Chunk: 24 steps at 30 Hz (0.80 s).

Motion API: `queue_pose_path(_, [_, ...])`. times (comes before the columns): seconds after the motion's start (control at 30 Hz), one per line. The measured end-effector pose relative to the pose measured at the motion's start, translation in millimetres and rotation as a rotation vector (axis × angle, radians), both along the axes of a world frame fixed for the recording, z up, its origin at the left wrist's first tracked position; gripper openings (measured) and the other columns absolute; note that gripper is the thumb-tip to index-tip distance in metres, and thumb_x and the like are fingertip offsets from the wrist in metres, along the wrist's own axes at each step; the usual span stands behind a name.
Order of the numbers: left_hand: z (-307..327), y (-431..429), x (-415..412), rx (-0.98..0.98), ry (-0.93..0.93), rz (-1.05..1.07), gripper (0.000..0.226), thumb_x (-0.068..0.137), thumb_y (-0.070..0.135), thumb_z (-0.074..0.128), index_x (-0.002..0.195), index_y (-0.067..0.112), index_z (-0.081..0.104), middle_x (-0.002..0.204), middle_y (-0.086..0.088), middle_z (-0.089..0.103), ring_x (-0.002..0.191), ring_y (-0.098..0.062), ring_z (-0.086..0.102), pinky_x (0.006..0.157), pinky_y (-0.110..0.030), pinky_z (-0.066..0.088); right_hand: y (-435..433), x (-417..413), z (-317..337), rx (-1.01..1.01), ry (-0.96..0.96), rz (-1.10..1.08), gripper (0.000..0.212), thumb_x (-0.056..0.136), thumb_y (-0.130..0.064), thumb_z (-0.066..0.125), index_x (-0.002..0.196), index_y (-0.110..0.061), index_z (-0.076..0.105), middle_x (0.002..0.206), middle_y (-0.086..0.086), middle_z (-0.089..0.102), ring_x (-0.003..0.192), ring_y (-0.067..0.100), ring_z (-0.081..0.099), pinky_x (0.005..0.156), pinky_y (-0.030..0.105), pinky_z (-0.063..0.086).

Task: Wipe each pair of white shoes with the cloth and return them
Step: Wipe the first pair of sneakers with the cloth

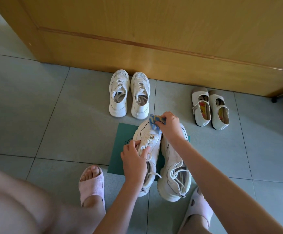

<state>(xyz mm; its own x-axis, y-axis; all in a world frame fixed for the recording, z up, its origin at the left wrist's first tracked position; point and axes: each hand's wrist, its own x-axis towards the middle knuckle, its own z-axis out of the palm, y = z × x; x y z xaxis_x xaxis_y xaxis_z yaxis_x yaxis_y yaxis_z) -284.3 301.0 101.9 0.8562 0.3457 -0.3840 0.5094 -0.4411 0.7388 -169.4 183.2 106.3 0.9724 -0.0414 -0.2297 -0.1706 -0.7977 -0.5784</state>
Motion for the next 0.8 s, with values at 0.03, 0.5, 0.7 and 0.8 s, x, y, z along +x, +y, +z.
queue_pose_path(0.03, [-0.5,0.1,-0.4,-0.002,0.002,0.002,0.04,0.085,0.042,0.062,0.116,0.017,0.053,0.117,-0.005,0.051,0.107,-0.02,0.044,0.083,-0.028,0.041,-3.8,-4.6,0.1,0.0,0.032,-0.049,0.015,0.087,-0.016,0.063,0.088,-0.001,0.059,0.083,0.007,0.055,0.068,0.017,0.047,0.053,0.023,0.033])
queue_pose_path(0.5, [0.2,-2.3,-2.3,-0.006,-0.02,0.026,0.037,0.085,0.041,0.063,0.112,0.017,0.054,0.113,-0.005,0.052,0.103,-0.02,0.043,0.079,-0.025,0.034,46.3,12.4,1.3,-0.164,0.105,0.578,0.029,0.082,-0.028,0.068,0.111,-0.025,0.066,0.108,0.0,0.057,0.107,0.019,0.042,0.093,0.031,0.03])
queue_pose_path(0.7, [-2.1,-5.2,-2.5,-0.032,-0.034,0.066,0.035,0.086,0.039,0.064,0.111,0.016,0.056,0.113,-0.006,0.052,0.103,-0.021,0.043,0.082,-0.028,0.039,52.2,25.8,3.5,-0.427,0.095,0.729,0.028,0.085,-0.042,0.062,0.109,-0.029,0.066,0.107,-0.002,0.055,0.107,0.019,0.043,0.093,0.032,0.026])
queue_pose_path(0.8, [-1.8,-5.8,-2.6,-0.065,-0.044,0.083,0.032,0.086,0.037,0.064,0.11,0.018,0.057,0.114,-0.005,0.051,0.102,-0.02,0.043,0.087,-0.033,0.042,47.6,34.9,1.0,-0.497,0.051,0.663,0.028,0.086,-0.044,0.059,0.109,-0.03,0.064,0.11,-0.001,0.054,0.11,0.019,0.043,0.096,0.031,0.026])
